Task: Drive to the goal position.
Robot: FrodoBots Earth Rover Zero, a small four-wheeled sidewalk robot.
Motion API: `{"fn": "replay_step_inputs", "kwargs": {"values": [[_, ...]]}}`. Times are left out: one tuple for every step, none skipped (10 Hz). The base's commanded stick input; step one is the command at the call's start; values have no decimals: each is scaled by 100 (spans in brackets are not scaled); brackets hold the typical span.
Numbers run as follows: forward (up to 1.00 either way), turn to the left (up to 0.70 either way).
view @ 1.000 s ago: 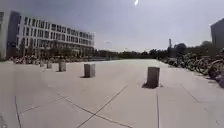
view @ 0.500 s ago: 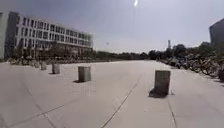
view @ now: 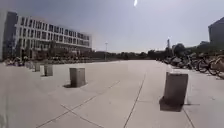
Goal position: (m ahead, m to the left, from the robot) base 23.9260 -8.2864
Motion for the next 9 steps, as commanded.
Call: {"fn": "replay_step_inputs", "kwargs": {"values": [[100, 0], [100, 0], [100, 0], [100, -19], [100, -39], [100, -30], [100, 0], [100, -7], [100, -27]]}}
